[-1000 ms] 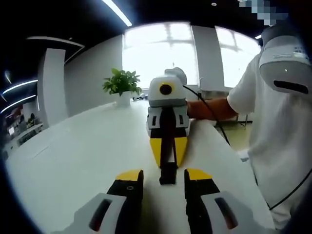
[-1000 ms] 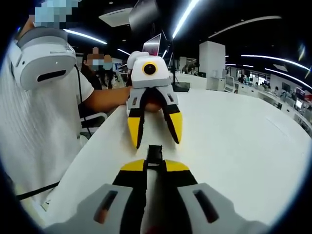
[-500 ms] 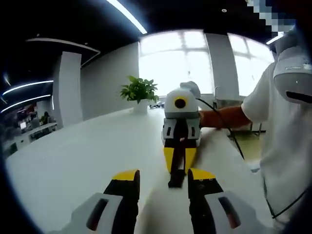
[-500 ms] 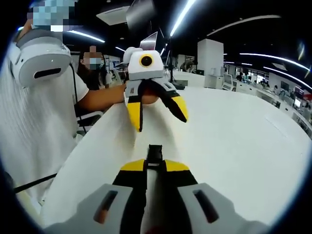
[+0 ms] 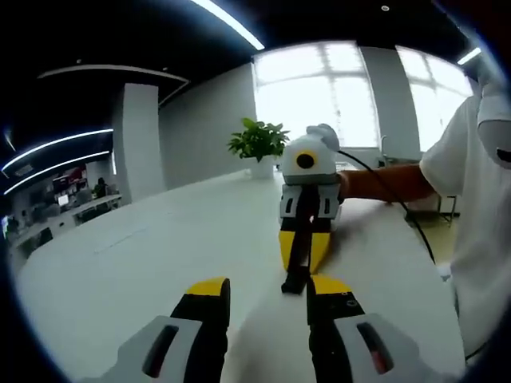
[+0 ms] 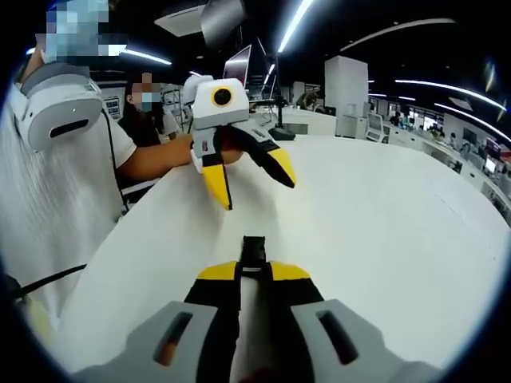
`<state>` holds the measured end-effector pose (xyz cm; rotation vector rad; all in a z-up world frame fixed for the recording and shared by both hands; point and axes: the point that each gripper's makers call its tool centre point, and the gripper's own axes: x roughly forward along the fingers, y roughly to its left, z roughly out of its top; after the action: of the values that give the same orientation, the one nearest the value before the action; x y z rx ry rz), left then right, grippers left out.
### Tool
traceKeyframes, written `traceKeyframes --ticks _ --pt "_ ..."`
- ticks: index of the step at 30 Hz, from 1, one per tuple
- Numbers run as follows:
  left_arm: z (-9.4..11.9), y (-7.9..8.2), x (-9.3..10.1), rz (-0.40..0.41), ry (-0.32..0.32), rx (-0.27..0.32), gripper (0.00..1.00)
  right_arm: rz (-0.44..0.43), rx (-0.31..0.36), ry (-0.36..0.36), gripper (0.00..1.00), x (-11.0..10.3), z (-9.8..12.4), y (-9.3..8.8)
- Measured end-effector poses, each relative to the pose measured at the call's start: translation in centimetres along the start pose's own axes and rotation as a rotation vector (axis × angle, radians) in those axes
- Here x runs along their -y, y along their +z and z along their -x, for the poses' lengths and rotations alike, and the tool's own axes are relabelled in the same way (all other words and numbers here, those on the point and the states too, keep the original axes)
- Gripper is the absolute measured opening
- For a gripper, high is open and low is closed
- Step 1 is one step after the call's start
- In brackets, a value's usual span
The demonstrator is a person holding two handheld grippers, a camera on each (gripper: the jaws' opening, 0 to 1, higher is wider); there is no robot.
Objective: Snap the two parts of the plastic buckle together until the buckle closes and remains connected.
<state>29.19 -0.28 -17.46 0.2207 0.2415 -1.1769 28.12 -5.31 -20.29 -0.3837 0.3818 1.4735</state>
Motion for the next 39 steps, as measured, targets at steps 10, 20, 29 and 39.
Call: traceKeyframes --ticks 10,20,29,39 --pt "0.1 -0.5 -1.3 0.025 0.061 -0.018 0.37 0.009 -0.027 -0.001 0.11 2.9 0.2 -0.2" --pt "0.5 -1.1 -3.5 0.068 0.163 -0.035 0.38 -0.01 -0.057 -0.006 0.11 6.8 0.4 0.0" --pt "1.3 -1.3 -5.5 0.096 0.265 -0.037 0.38 0.014 -0.076 0.002 0.12 9.1 0.2 0.2" --pt "1.8 -2.1 -7.0 0.157 0.321 -0.06 0.37 -0.012 -0.095 -0.001 0.12 12.2 0.2 -0.2"
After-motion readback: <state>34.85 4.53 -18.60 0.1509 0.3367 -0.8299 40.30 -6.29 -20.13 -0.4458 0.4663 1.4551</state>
